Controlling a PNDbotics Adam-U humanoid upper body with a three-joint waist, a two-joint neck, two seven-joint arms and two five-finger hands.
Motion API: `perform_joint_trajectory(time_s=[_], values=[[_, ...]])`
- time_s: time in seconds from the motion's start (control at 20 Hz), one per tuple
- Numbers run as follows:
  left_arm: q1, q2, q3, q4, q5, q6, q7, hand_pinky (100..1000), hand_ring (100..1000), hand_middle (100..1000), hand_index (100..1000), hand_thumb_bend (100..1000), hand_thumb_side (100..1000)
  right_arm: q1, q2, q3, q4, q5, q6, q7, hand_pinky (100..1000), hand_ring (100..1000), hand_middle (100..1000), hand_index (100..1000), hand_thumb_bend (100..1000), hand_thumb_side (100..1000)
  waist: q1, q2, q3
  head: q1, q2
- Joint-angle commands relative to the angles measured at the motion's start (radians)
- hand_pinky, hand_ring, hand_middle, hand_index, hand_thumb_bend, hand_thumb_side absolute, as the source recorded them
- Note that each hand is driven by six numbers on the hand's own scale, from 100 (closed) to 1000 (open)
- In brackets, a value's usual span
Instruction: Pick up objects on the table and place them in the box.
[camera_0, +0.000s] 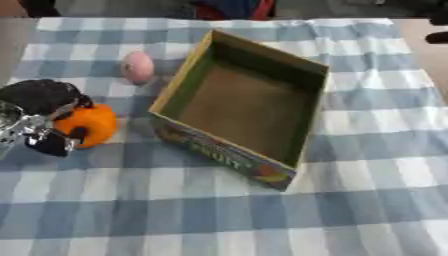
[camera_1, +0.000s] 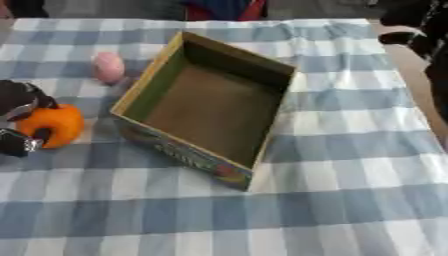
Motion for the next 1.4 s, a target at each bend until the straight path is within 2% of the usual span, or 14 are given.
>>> perform_joint_trajectory(time_s=[0.05,0.15,0.2,0.3,0.5,0.65,1.0,1.2,1.4], values=[[-0.011,0.014,0.002,-0.004,0.01,0.003,0.029,163,597,533,745,100,170,-0.008,-0.011,-0.005,-0.007,-0.006,-0.002,0.003,692,745,642,870,100,1000,-0.002,-0.017,0.001,-0.002,-0.009],[-0.013,0.016,0.009,-0.021,0.014,0.012,0.06,114,555,493,699,100,183,-0.007,-0.011,-0.006,-0.007,-0.006,-0.002,0.002,692,745,642,871,100,1000,-0.002,-0.018,0.001,-0.004,-0.008],[-0.017,0.018,0.015,-0.035,0.007,0.017,0.082,100,509,449,639,100,193,-0.007,-0.011,-0.006,-0.007,-0.006,-0.002,0.002,692,745,642,871,100,1000,-0.002,-0.019,0.002,-0.005,-0.008],[-0.023,0.025,0.029,-0.071,-0.025,0.028,0.135,100,452,392,577,100,198,-0.006,-0.011,-0.006,-0.007,-0.006,-0.001,0.001,692,745,642,871,100,1000,-0.001,-0.021,0.003,-0.009,-0.008],[-0.042,0.035,0.056,-0.146,-0.107,0.047,0.246,100,394,298,482,100,209,-0.004,-0.011,-0.006,-0.007,-0.007,-0.001,0.002,693,745,642,871,100,1000,0.001,-0.023,0.004,-0.015,-0.004],[-0.065,0.036,0.067,-0.183,-0.124,0.06,0.326,100,366,254,434,100,199,-0.005,-0.011,-0.005,-0.008,-0.008,0.0,0.002,693,745,642,871,100,1000,0.003,-0.025,0.003,-0.018,-0.002],[-0.18,0.003,0.051,-0.181,-0.097,0.043,0.431,100,340,227,410,100,159,-0.006,-0.01,-0.001,-0.009,-0.011,0.002,0.006,693,746,643,872,100,1000,0.012,-0.031,-0.01,-0.015,0.002],[-0.28,-0.061,0.037,-0.149,-0.092,0.019,0.468,100,334,224,408,100,154,-0.009,-0.008,0.003,-0.01,-0.013,0.003,0.009,693,746,643,872,100,1000,0.017,-0.035,-0.021,-0.007,0.005],[-0.375,-0.16,0.011,-0.087,-0.091,-0.013,0.507,100,328,221,402,100,160,-0.018,-0.005,0.009,-0.013,-0.017,0.004,0.013,693,746,644,871,100,1000,0.02,-0.038,-0.033,0.006,0.006]])
